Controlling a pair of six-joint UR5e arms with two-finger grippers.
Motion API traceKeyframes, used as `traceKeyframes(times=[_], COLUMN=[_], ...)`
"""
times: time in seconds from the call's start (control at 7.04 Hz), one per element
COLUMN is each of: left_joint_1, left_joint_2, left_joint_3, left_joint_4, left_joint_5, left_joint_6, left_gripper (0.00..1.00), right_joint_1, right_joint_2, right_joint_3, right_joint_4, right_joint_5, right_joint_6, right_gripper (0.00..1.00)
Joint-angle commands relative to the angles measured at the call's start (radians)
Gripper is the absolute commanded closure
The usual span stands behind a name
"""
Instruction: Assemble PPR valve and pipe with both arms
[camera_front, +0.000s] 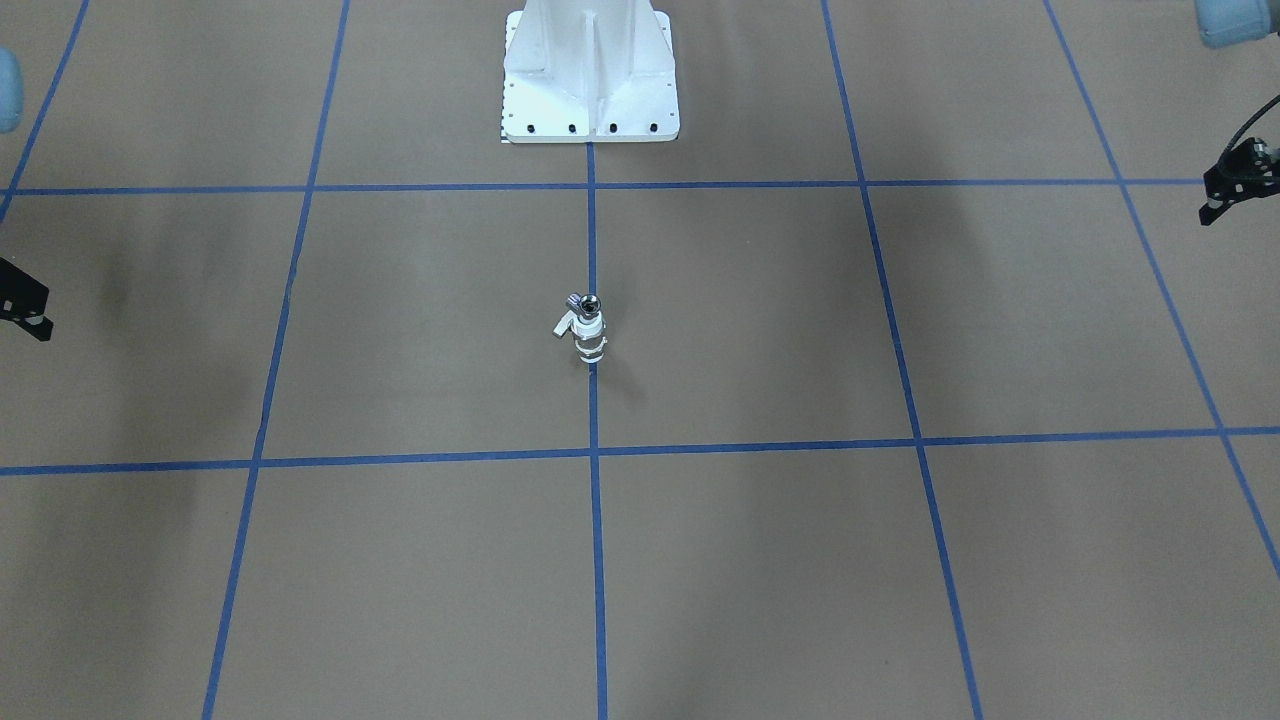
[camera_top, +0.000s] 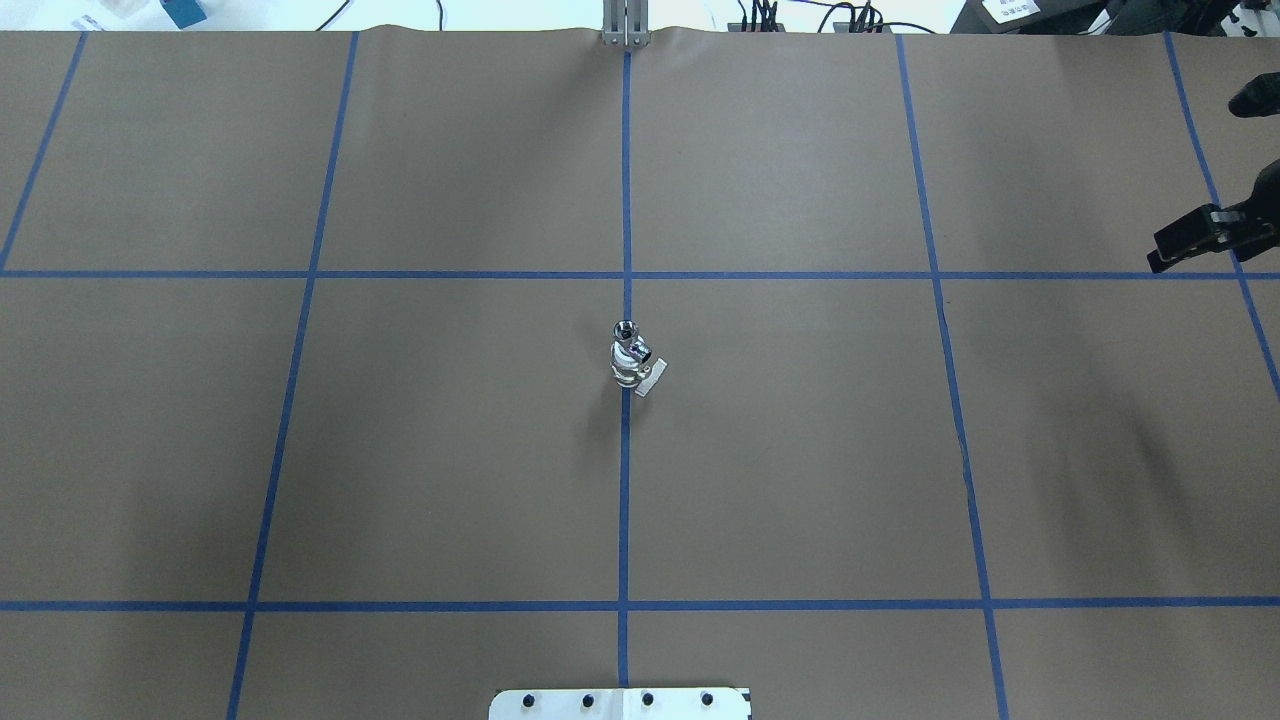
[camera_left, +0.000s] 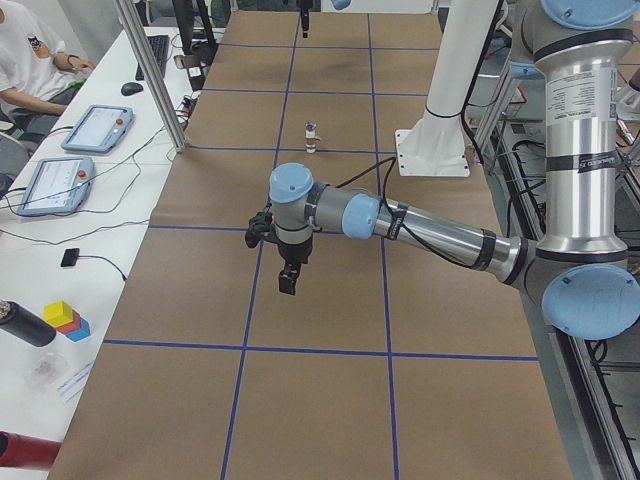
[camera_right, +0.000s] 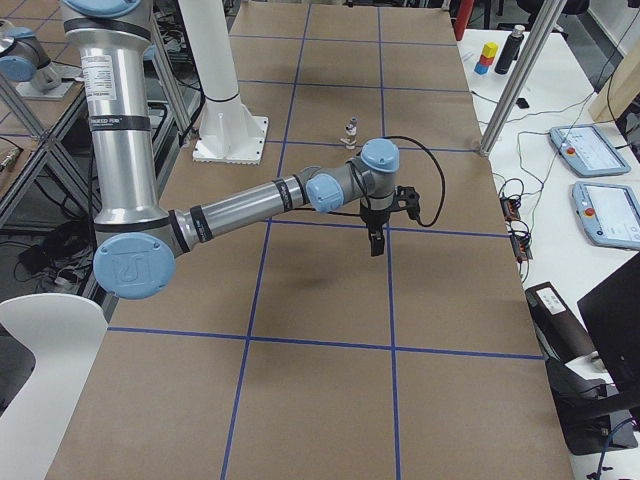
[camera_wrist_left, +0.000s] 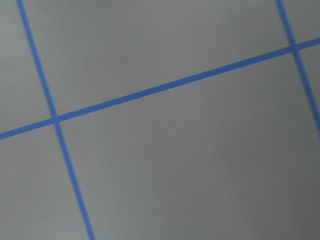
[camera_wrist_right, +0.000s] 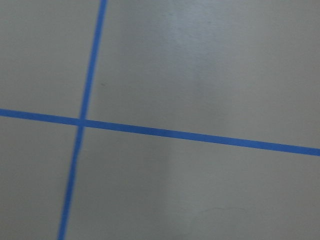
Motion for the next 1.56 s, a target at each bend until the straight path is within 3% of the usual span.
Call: traceKeyframes(times=[0.0, 0.57, 0.71, 1.42], left_joint_1=[-0.07, -0.079, -0.079, -0.079], left_joint_2=[0.016, 0.01, 0.022, 0.033], left_joint_3=[0.13, 0.113, 0.072, 0.078], left_joint_4=[-0.142, -0.133, -0.129, -0.13], left_joint_5=[-0.119, -0.058, -0.062, -0.052], left_joint_6=[0.005, -0.009, -0.012, -0.007], left_gripper=[0.01, 0.01, 0.01, 0.0], right_joint_1=[0.129, 0.146, 0.146, 0.146], right_joint_2=[-0.016, -0.058, -0.058, -0.057], right_joint_3=[-0.097, -0.101, -0.102, -0.093], right_joint_4=[0.008, 0.035, 0.037, 0.035], right_joint_5=[0.135, 0.122, 0.121, 0.124], right_joint_6=[-0.173, -0.182, -0.179, -0.177], right_gripper=[0.01, 0.01, 0.01, 0.01])
